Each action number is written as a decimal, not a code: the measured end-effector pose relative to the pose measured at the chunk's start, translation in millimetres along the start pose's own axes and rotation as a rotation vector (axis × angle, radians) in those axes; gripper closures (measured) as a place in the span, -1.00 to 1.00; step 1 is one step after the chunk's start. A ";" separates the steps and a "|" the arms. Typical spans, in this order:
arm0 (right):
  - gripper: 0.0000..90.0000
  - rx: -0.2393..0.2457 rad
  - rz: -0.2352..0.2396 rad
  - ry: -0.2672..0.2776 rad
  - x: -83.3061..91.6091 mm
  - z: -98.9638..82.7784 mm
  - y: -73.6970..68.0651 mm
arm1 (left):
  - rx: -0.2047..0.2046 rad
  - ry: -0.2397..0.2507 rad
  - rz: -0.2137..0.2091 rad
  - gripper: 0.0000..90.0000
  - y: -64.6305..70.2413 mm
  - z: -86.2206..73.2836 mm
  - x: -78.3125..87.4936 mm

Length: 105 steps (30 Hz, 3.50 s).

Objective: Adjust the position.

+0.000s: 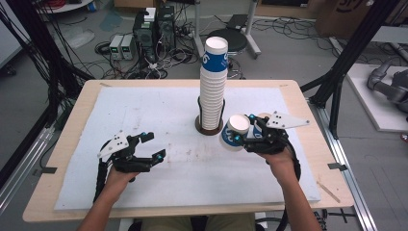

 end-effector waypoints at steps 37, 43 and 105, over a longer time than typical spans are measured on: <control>-0.34 -0.003 0.181 -0.002 -34.2 -3.5 -42.9 | -0.102 0.003 -0.219 -0.70 48.1 13.1 -41.7; -0.34 -0.014 0.202 0.008 -37.5 -1.3 -47.0 | -0.110 0.013 -0.244 -0.71 55.6 14.8 -54.3; -0.58 0.019 0.233 -0.027 -19.7 1.0 -43.8 | -0.238 -0.264 -0.283 -0.38 56.0 31.9 -56.2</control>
Point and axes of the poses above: each handheld gripper's, and its own axes: x roughly backward along the jaws, z roughly out of its top, y roughly to its right, the point moved 4 cm from there along -x, roughly forward along the jaws, and after that the axes turned 1 degree about x, right-handed, at the moved point
